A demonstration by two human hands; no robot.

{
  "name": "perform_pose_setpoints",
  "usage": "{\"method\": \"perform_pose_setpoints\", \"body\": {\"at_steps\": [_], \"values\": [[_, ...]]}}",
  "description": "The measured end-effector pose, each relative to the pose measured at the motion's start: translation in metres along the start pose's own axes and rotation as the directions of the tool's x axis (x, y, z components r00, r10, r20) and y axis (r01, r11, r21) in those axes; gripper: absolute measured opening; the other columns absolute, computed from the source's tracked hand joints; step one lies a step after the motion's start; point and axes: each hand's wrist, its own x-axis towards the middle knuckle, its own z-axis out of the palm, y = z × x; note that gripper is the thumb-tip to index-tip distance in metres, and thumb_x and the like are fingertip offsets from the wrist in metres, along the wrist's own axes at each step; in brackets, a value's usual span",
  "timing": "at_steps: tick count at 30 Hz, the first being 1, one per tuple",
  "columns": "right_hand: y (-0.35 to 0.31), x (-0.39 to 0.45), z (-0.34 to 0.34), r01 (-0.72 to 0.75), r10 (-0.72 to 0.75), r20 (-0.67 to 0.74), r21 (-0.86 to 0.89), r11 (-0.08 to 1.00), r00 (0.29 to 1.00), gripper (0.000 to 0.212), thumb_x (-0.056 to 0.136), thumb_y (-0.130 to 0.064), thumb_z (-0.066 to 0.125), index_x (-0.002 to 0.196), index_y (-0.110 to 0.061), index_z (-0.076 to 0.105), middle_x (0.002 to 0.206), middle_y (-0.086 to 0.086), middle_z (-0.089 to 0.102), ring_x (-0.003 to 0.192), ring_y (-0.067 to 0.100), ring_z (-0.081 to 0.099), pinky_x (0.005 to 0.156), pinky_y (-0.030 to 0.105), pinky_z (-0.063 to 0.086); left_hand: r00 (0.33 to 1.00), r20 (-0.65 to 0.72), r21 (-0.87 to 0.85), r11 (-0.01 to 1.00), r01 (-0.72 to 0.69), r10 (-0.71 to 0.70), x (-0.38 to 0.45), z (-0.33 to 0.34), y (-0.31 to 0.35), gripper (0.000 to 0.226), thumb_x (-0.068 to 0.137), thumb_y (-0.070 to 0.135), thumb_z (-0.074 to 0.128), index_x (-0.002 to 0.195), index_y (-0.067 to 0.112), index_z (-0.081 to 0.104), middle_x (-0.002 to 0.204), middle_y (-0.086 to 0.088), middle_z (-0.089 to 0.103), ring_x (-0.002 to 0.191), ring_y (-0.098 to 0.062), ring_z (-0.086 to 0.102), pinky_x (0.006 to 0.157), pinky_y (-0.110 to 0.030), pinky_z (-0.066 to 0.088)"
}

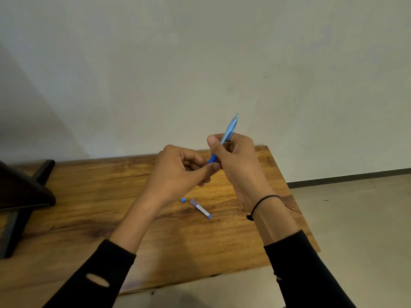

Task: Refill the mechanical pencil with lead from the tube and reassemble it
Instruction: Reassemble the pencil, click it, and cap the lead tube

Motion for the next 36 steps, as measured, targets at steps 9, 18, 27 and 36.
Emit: {"method": "perform_pose_setpoints", "body": {"at_steps": [9,18,27,36], "values": [[0.041,0.018,-0.001,0.015,-0.061,-0.112,-0.379,0.925,0.992,0.057,0.089,-0.032,0.084,0.136,-0.015,0.057,0.095,0.001,0.07,0.085,0.02,0.074,0.069,0.031,0.06,0.989,0.135,0.347,0.938,0.006,-0.056,0.008,0.008,-0.034,0.028,0.08,0.055,0.088,0.077,0.028,0.083,0.071,0.014,0.081,0.068,0.0,0.075,0.07,-0.027,0.06],[0.101,0.027,0.005,-0.082,0.106,-0.024,-0.808,0.584,0.994,0.04,0.091,-0.028,0.082,0.117,-0.017,0.054,0.113,0.011,0.07,0.099,0.033,0.067,0.076,0.04,0.047,0.994,-0.097,0.469,0.879,0.09,-0.05,0.023,-0.014,-0.064,0.024,0.091,0.049,0.079,0.075,0.032,0.079,0.073,0.017,0.079,0.075,0.0,0.074,0.066,-0.025,0.05],[0.111,0.023,0.012,-0.087,0.143,-0.013,-0.849,0.521,0.99,0.048,0.088,-0.033,0.085,0.118,-0.02,0.049,0.112,0.007,0.065,0.095,0.027,0.061,0.076,0.043,0.05,0.995,-0.092,0.494,0.866,0.084,-0.044,0.019,-0.013,-0.06,0.021,0.093,0.048,0.078,0.077,0.035,0.077,0.073,0.018,0.078,0.071,0.004,0.071,0.06,-0.02,0.042],[0.098,0.01,0.028,0.121,0.162,0.216,-0.882,0.455,0.963,0.04,0.082,-0.049,0.086,0.095,-0.022,0.06,0.103,0.003,0.067,0.093,0.028,0.065,0.072,0.038,0.047,0.988,-0.135,0.47,0.872,0.135,-0.08,0.02,-0.017,-0.061,0.025,0.093,0.047,0.077,0.078,0.027,0.08,0.074,0.014,0.079,0.075,-0.004,0.075,0.069,-0.029,0.055]]}}
